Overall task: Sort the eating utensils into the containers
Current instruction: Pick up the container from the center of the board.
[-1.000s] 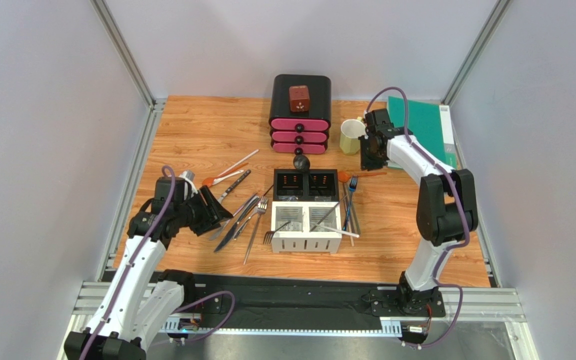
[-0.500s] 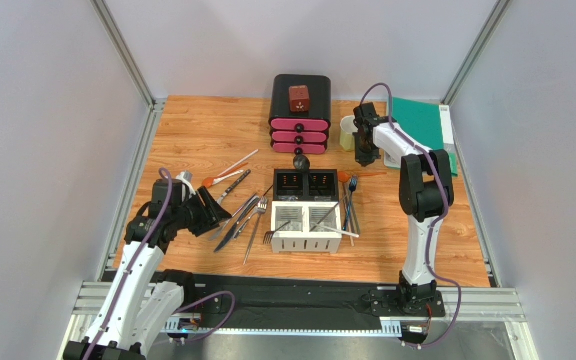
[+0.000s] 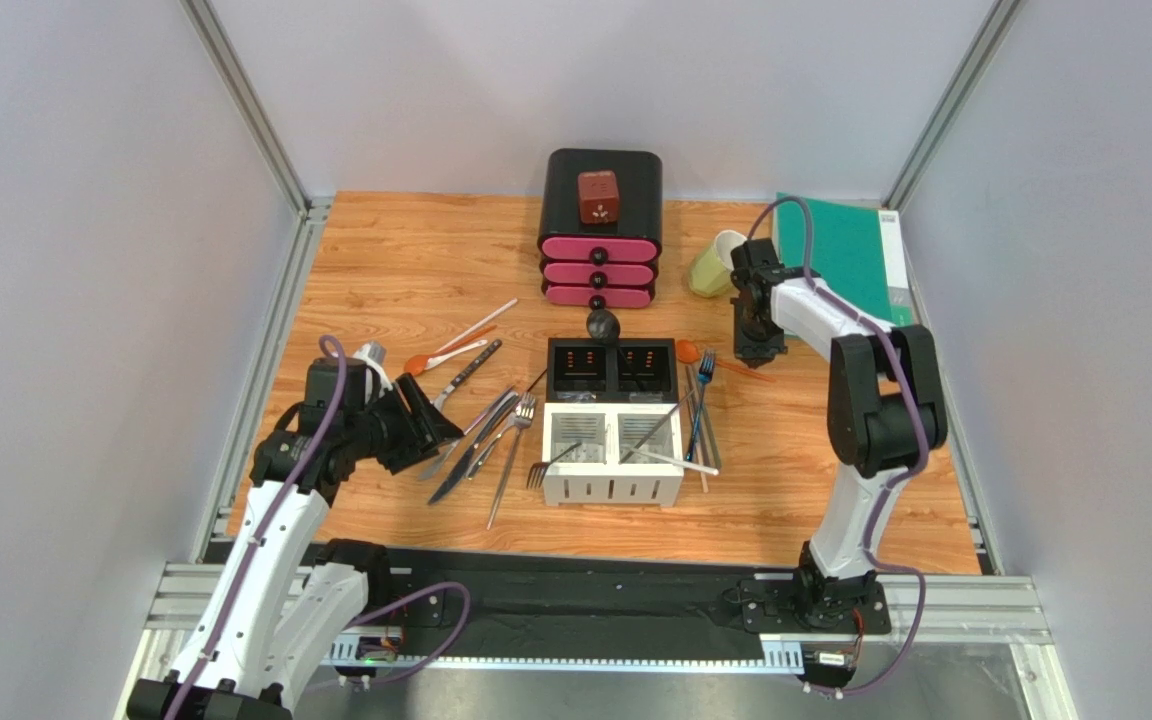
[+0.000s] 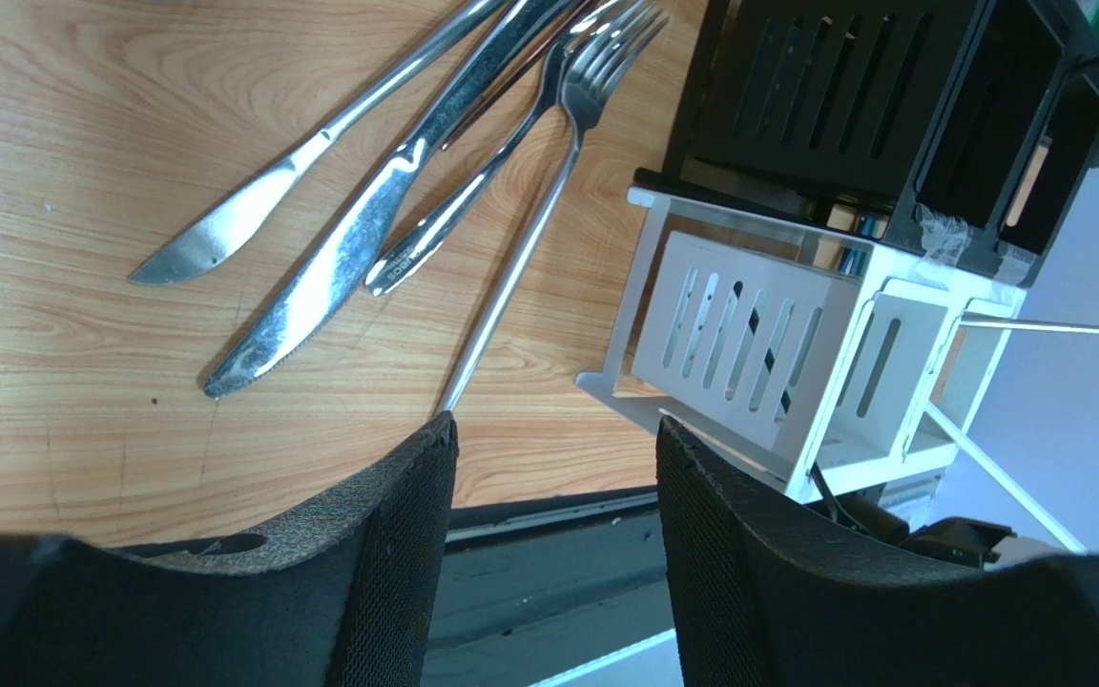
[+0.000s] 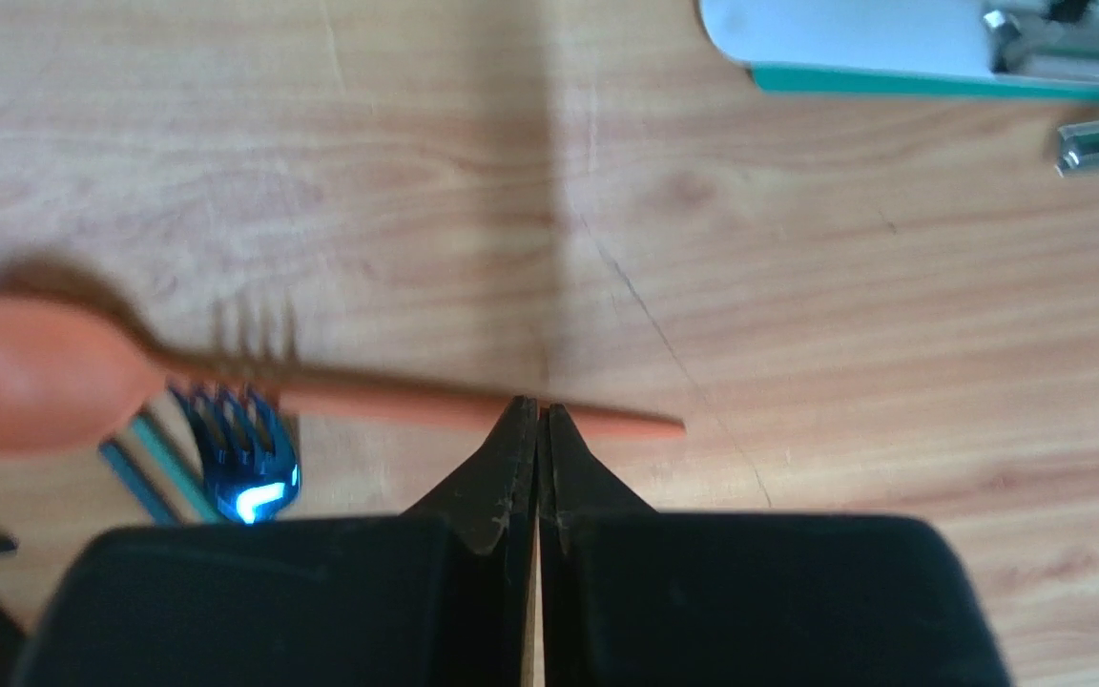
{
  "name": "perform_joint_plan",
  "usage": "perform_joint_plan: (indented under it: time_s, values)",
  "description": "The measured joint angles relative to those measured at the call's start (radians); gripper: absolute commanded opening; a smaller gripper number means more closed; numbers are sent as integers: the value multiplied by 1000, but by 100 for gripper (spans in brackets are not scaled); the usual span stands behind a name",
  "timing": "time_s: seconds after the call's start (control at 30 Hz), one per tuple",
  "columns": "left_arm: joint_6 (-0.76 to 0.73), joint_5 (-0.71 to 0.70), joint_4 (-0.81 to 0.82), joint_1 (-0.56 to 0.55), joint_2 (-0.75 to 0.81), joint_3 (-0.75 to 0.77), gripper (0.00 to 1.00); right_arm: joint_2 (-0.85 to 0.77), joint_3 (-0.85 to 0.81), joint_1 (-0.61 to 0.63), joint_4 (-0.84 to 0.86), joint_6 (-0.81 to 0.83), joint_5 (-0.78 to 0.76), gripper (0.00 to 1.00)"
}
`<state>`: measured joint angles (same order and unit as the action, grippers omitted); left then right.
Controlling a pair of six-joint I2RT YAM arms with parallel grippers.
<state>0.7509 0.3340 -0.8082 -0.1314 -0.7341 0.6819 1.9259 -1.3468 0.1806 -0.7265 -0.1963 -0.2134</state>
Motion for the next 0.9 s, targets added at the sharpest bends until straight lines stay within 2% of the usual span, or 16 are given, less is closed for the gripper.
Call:
perform_joint_plan:
  time_s: [0.2, 0.5, 0.57, 0.6, 0.67, 0.7, 0.73, 0.9]
  values:
    - [-8, -2, -3, 0, 7, 0, 59, -145, 47, 0, 60, -10, 4, 0]
    - [-13, -4, -19, 0, 31, 0, 60, -121, -8, 0, 88, -16, 15, 0]
    - [-13, -4, -21, 0, 37, 0, 60, -112, -32, 0, 89, -18, 18, 8]
    - [-13, -4, -21, 0, 40, 0, 60, -111, -43, 0, 90, -22, 21, 22]
    - [-13, -4, -22, 0, 44, 0, 60, -111, -65, 0, 90, -38, 23, 37]
    - [-13, -4, -23, 0, 46, 0, 60, -111, -79, 0, 91, -40, 22, 51]
    - [-13, -4, -24, 0, 47, 0, 60, -111, -96, 0, 92, -43, 22, 59]
    - [-12, -5, -25, 0, 48, 0, 60, -92, -195, -6, 92, -51, 22, 63]
